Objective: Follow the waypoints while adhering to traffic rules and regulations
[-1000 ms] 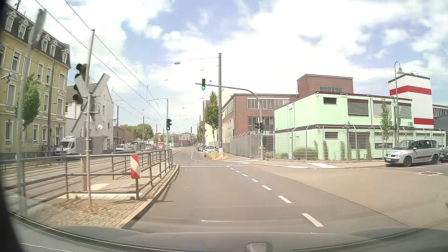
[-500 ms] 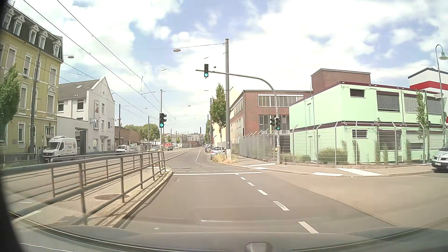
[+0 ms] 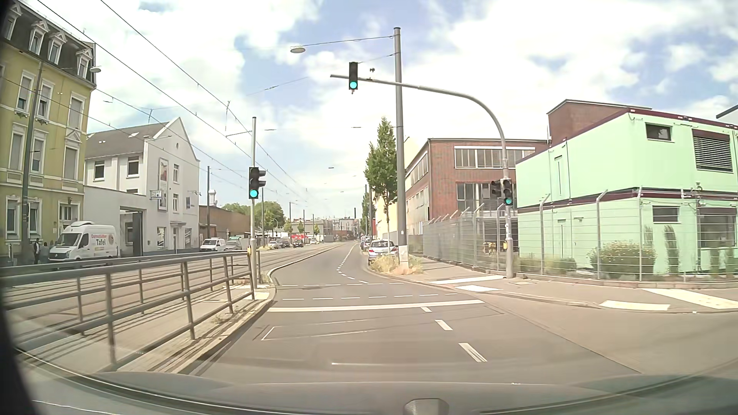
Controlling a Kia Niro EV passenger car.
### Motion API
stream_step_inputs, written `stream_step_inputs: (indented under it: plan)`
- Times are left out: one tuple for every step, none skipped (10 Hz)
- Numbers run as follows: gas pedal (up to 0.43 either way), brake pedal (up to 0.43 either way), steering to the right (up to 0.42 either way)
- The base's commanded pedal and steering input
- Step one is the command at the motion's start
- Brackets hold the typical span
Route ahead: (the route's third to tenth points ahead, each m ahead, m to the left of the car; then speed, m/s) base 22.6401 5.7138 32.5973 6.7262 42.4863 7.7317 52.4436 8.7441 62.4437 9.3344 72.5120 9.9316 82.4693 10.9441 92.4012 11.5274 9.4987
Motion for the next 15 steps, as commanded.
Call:
stream_step_inputs:
  plan:
    - [0.138, 0.030, -0.060]
    - [0.110, 0.030, -0.063]
    - [0.087, 0.030, -0.065]
    - [0.087, 0.030, -0.065]
    - [0.087, 0.030, -0.065]
    - [0.087, 0.030, -0.065]
    - [0.087, 0.030, -0.066]
    - [0.087, 0.030, -0.067]
    - [0.087, 0.030, -0.072]
    - [0.079, 0.030, -0.077]
    - [0.079, 0.030, -0.077]
    - [0.079, 0.030, -0.075]
    - [0.079, 0.030, -0.070]
    - [0.079, 0.030, -0.062]
    - [0.079, 0.030, -0.050]
